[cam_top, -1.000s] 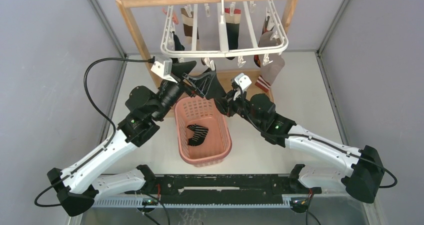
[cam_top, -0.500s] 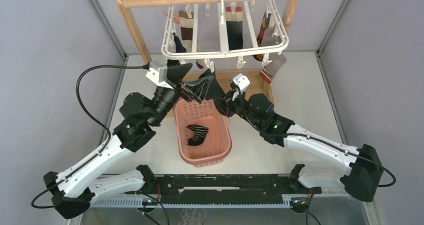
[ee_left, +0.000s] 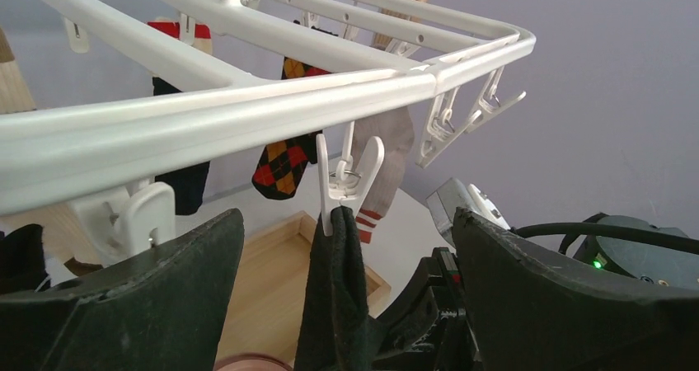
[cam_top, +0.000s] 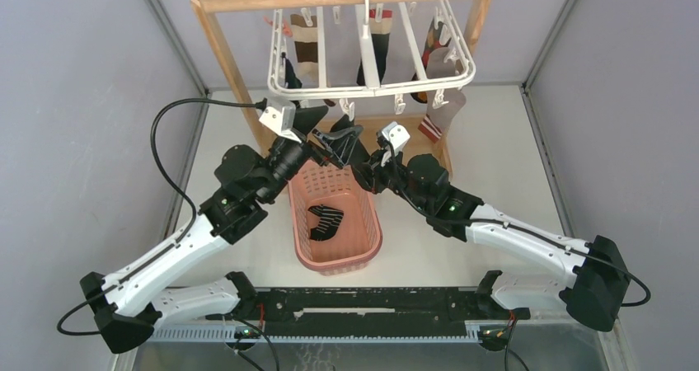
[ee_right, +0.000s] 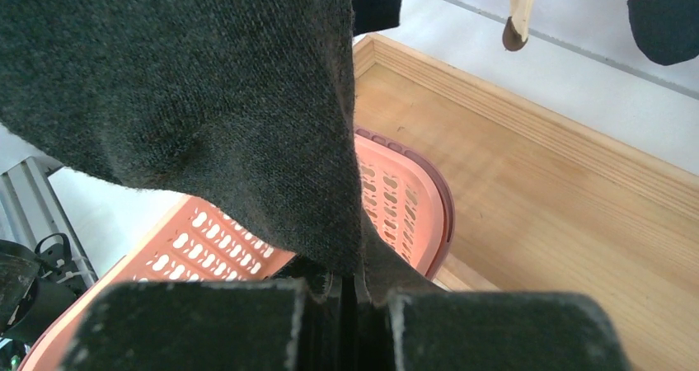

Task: Remove the socks clipped to the hanger
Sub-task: Remove the sock from the hanger.

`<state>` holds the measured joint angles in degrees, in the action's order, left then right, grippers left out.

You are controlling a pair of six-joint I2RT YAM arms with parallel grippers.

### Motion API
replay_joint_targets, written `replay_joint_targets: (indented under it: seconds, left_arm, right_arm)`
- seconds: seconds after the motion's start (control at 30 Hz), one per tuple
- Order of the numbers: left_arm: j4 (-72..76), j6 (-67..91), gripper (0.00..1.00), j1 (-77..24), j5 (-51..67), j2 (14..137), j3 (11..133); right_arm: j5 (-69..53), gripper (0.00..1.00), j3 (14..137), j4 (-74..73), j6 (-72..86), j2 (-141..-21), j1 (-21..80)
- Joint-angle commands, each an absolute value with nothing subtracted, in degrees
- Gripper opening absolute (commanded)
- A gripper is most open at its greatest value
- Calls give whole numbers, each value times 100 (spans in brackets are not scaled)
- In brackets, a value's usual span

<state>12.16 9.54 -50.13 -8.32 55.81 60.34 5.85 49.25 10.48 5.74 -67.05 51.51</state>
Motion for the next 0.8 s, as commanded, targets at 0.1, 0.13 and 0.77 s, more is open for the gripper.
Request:
replay_joint_targets:
  seconds: [0.1,0.13,0.77]
  left_arm:
    - [1318,831,100,-5045,-997,5702,6645]
    - [1322,827,100,-5046,-1001,5718,6667]
    - [1516,756,79,-5046,-1225,5955,6807]
  right_arm:
    - [571,0,5185,1235,635,-6654,5169]
    - [578,0,5186,1232,621,-6653,5168]
    - [571,0,5186,1205,668,-6669,5208]
